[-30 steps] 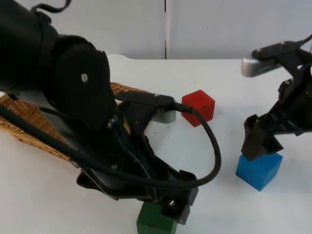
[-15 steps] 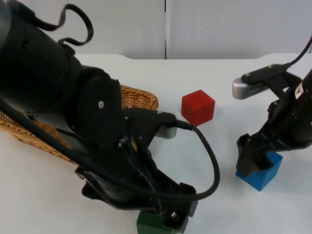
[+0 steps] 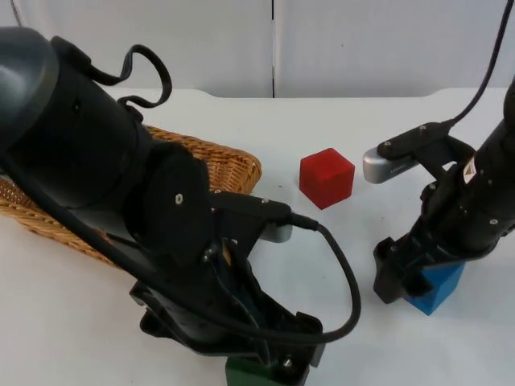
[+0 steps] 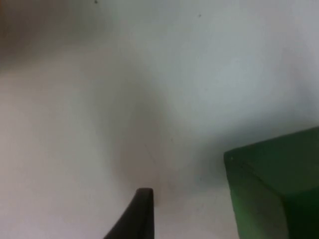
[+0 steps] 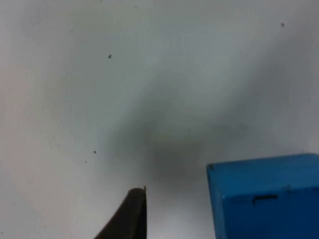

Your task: Pick up one cube with each hand and place exactly two cubes into the same basket, leaving the remaining cube outside.

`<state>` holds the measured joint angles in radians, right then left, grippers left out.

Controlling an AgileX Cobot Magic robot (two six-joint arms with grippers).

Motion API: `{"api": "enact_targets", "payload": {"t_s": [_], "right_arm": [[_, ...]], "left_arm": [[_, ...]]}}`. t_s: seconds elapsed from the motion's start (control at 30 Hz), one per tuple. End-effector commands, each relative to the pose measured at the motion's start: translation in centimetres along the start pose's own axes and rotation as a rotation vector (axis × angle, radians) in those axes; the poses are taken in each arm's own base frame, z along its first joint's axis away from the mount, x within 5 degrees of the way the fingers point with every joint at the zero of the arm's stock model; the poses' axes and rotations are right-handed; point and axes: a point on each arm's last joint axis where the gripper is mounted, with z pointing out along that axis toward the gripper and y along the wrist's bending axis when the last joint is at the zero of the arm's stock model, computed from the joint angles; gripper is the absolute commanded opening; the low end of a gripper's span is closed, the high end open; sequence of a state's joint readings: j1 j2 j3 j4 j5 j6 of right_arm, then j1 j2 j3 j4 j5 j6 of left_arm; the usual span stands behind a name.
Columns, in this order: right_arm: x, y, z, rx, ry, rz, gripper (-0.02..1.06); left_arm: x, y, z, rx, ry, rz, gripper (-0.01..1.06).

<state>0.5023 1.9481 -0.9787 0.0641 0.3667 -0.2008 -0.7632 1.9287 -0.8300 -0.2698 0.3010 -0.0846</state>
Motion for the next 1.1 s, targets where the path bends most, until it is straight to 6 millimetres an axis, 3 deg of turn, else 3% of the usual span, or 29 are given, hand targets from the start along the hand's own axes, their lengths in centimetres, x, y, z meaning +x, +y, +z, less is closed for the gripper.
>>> {"api": "enact_targets", "payload": {"t_s": [0.0, 0.27, 0.47, 0.67, 0.77, 0.83, 0.87, 0.9, 0.93, 1.0, 1.03, 1.07], "right_arm": [[-0.31, 0.17, 0.02, 0.003, -0.015, -0.020, 1.05], [-0.11, 0.20, 0.02, 0.000, 0.007, -0.018, 1.05], [0.07, 0.23, 0.02, -0.004, 0.027, -0.018, 0.98], [0.26, 0.27, 0.01, -0.008, 0.048, -0.018, 0.87], [0.29, 0.27, 0.01, -0.009, 0.051, -0.014, 0.70], [0.29, 0.27, 0.01, -0.009, 0.051, -0.010, 0.56], [0.29, 0.27, 0.01, -0.009, 0.051, -0.010, 0.56], [0.29, 0.27, 0.01, -0.009, 0.051, -0.010, 0.49], [0.29, 0.27, 0.01, -0.009, 0.051, -0.010, 0.42], [0.20, 0.27, -0.21, -0.008, 0.044, -0.010, 0.24], [0.20, 0.27, -0.21, -0.008, 0.044, -0.010, 0.24], [0.14, 0.26, -0.33, -0.007, 0.038, -0.010, 0.16]], "left_arm": [[-0.05, -0.24, -0.03, 0.003, -0.008, 0.005, 0.98], [-0.03, -0.24, -0.03, 0.003, -0.006, 0.005, 0.98], [-0.03, -0.24, -0.03, 0.003, -0.006, 0.006, 0.98], [-0.03, -0.24, -0.03, 0.003, -0.006, 0.006, 0.98], [-0.03, -0.24, -0.03, 0.003, -0.006, 0.006, 0.96], [-0.03, -0.24, -0.03, 0.003, -0.006, 0.006, 0.88], [-0.03, -0.24, -0.03, 0.003, -0.006, 0.006, 0.88], [-0.03, -0.24, -0.03, 0.003, -0.006, 0.006, 0.76], [-0.01, -0.24, -0.03, 0.002, -0.004, 0.006, 0.71], [0.04, -0.25, -0.09, 0.003, 0.002, 0.004, 0.44], [0.04, -0.25, -0.09, 0.003, 0.002, 0.004, 0.44], [0.04, -0.26, -0.12, 0.004, 0.002, 0.003, 0.32]]}}
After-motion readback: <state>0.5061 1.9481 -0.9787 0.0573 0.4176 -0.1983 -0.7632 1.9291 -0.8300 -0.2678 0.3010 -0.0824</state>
